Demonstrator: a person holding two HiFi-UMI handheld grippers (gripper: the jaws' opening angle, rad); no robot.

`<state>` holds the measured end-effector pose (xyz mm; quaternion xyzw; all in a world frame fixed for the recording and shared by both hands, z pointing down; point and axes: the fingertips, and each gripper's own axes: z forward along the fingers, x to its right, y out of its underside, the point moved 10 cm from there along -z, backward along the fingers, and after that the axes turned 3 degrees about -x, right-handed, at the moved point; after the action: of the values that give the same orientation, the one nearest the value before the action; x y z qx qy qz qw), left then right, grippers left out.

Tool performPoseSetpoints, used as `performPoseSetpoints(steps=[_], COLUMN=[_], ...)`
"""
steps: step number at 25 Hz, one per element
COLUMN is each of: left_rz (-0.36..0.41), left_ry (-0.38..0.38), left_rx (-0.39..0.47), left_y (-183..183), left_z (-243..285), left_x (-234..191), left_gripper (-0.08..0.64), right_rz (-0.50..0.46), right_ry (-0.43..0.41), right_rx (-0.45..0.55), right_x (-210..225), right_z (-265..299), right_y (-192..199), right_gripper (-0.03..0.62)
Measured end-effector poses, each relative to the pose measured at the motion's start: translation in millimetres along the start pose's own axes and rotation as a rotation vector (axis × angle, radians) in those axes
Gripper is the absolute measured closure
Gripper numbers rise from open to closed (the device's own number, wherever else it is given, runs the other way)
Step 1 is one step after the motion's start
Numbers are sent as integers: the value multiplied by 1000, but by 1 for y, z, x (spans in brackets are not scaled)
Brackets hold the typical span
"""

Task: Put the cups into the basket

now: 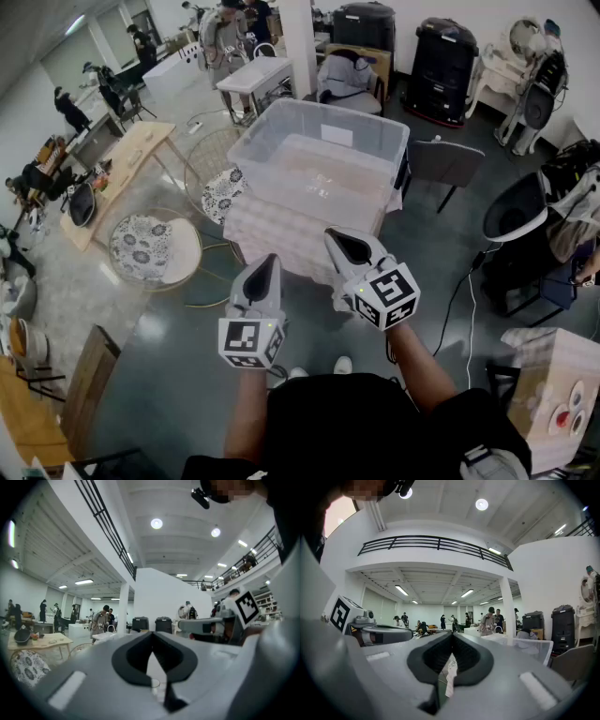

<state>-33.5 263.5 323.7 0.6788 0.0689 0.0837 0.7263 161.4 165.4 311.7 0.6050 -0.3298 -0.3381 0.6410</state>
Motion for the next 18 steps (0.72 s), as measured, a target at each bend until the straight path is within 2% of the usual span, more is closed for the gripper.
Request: performPoseSetpoints(steps=[9,18], left_rz=[-8,-13], left_ry=[-4,-19], left_rx=[-6,-16], left_y=[1,6], left_z=[6,16], left_x=[4,19], left_gripper=[555,555], right_rz=[29,53], right_ry=[-4,-28], right_rx=[3,-26], right_x=[8,33], right_z=[-1,-8], right_y=[7,22], right_gripper=[594,592])
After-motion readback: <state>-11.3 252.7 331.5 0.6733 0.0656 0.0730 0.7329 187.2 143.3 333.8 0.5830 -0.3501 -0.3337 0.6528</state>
